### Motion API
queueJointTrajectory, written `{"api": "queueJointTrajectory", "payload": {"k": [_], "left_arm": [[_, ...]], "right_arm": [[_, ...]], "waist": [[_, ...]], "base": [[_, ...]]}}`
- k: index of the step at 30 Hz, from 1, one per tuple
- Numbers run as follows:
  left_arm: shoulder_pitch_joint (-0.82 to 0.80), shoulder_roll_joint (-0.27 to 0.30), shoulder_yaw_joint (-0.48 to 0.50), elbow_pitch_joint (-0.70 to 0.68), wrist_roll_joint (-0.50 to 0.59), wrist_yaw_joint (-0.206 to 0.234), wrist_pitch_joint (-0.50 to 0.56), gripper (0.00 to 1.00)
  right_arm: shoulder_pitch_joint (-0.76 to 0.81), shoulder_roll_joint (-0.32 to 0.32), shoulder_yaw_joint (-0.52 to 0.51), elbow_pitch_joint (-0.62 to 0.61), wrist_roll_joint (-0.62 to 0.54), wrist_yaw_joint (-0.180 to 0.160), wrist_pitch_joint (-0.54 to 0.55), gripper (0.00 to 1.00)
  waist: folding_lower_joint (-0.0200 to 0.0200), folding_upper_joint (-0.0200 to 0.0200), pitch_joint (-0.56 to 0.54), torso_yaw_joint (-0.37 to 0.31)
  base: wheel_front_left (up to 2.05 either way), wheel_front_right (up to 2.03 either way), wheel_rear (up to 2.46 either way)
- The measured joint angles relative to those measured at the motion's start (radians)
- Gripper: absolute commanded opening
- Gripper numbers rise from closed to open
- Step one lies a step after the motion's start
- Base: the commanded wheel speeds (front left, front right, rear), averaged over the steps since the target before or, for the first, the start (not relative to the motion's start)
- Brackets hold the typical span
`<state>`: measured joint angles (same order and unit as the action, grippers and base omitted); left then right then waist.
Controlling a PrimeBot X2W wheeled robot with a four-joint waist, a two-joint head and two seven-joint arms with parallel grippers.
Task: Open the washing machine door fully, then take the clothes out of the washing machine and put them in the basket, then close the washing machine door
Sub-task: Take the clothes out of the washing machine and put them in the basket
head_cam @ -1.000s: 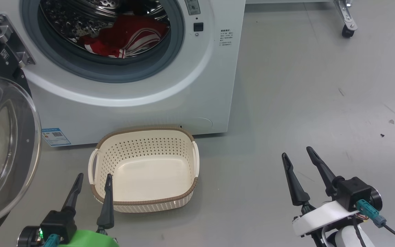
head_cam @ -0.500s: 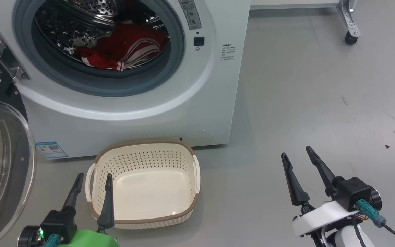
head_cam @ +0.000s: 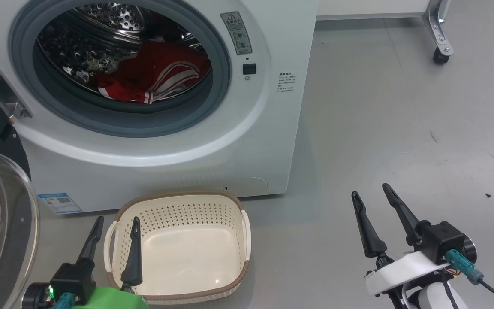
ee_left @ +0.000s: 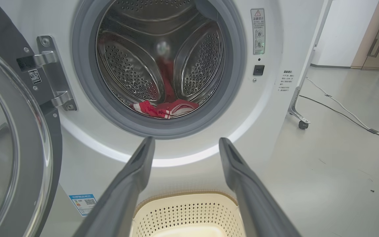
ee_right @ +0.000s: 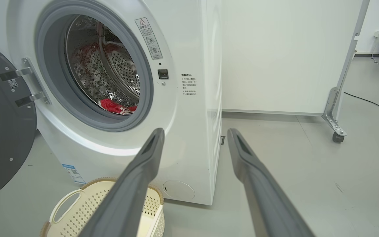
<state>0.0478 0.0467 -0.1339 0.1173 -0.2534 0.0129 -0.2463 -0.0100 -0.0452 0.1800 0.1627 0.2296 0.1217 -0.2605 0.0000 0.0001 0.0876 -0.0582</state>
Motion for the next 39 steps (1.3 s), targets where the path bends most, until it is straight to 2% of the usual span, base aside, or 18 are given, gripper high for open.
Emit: {"api": "queueJointTrajectory", "payload": {"k": [25,30,39], "left_arm": [[0.000,0.001,-0.010,0.005,0.000,0.000,0.008,1.00],[-0.007,0.001,-0.035,0.005,0.000,-0.011,0.028,1.00],[-0.139,0.000,-0.064,0.044,-0.009,-0.020,0.072,1.00]], "right_arm": [[0.000,0.000,0.008,0.001,0.000,0.000,0.000,1.00],[0.000,0.000,0.008,-0.011,0.000,-0.001,0.000,1.00],[-0.007,0.000,0.020,-0.045,-0.001,-0.001,0.000,1.00]], "waist": [[0.0000,0.0000,-0.002,0.003],[0.0000,0.0000,0.017,0.005],[0.0000,0.0000,0.093,0.005]], "base": [[0.05,-0.05,0.00],[0.00,0.00,0.00],[0.00,0.00,0.00]]}}
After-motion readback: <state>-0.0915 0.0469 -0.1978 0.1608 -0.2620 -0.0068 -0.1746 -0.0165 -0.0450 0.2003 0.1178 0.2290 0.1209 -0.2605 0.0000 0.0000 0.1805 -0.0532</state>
